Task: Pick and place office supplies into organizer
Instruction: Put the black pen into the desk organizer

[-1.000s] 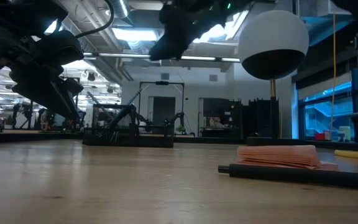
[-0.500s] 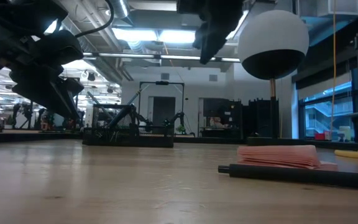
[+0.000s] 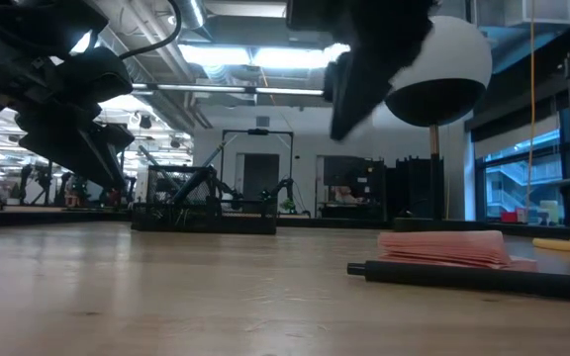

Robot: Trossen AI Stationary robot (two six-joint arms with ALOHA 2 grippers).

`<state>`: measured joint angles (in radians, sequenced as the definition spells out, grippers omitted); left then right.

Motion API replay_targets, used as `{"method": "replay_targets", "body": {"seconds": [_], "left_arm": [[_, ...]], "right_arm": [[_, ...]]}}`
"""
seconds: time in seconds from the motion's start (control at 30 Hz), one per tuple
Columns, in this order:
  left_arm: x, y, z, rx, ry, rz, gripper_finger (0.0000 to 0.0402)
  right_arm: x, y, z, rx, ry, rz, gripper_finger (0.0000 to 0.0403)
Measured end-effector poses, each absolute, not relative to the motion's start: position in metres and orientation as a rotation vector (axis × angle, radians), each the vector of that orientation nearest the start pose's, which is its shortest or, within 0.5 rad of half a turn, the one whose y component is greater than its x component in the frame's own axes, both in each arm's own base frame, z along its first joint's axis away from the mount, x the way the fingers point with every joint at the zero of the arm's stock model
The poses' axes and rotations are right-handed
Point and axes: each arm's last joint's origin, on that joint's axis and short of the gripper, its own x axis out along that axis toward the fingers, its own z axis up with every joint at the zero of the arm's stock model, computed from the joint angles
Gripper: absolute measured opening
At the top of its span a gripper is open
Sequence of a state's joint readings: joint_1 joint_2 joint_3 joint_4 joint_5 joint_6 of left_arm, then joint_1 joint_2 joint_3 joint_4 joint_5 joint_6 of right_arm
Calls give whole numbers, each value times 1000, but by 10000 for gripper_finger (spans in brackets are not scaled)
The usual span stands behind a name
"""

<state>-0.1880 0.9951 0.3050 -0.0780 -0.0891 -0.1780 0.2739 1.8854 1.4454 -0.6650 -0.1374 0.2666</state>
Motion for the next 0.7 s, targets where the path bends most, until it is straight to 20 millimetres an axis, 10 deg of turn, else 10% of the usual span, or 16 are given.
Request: {"method": "replay_targets", "body": {"seconds": [0.7], "left_arm": [[177,-31,156,5,652,-60,97]], "right_arm": [[366,179,176,100,1075,127,142]]}}
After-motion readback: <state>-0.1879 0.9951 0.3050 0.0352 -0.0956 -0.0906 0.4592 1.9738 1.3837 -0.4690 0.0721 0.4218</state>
